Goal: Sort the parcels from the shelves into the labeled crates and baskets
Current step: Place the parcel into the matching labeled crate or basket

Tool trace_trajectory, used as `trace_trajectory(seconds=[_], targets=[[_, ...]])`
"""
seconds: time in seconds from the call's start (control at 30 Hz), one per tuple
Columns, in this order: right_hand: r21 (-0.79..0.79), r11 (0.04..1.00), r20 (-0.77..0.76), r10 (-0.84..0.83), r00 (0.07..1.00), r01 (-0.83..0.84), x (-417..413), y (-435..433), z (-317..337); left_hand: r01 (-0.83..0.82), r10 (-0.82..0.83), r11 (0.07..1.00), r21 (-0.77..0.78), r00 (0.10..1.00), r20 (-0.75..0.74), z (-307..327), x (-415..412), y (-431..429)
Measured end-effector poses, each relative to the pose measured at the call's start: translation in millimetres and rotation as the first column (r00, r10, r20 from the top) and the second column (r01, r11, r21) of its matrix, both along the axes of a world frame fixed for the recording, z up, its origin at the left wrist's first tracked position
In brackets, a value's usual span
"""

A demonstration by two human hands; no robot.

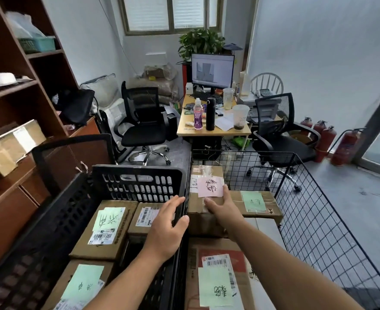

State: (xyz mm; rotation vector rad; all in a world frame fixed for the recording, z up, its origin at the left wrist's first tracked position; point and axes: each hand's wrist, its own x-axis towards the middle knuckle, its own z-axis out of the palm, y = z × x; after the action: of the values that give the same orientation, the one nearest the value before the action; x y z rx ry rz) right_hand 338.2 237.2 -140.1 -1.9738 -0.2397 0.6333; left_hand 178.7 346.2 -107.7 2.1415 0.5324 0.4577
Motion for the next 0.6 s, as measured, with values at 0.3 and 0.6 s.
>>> trace_trajectory(seconds=[0.3,0.6], targets=[[-0.040,0.998,0.194,-0.033,0.980,0.041,-13.7,0.2,-0.9,0.049,-0.047,0.998,0.038,0.998,-0.049,2.7,1.8,5.8],[-0.548,0.830,0.645,0.337,0.686,0.108,-28.9,-50.1,42.9,0.177,-0.155,0.936,0.305,0.983,-0.098,18.8,4.1,26.5]])
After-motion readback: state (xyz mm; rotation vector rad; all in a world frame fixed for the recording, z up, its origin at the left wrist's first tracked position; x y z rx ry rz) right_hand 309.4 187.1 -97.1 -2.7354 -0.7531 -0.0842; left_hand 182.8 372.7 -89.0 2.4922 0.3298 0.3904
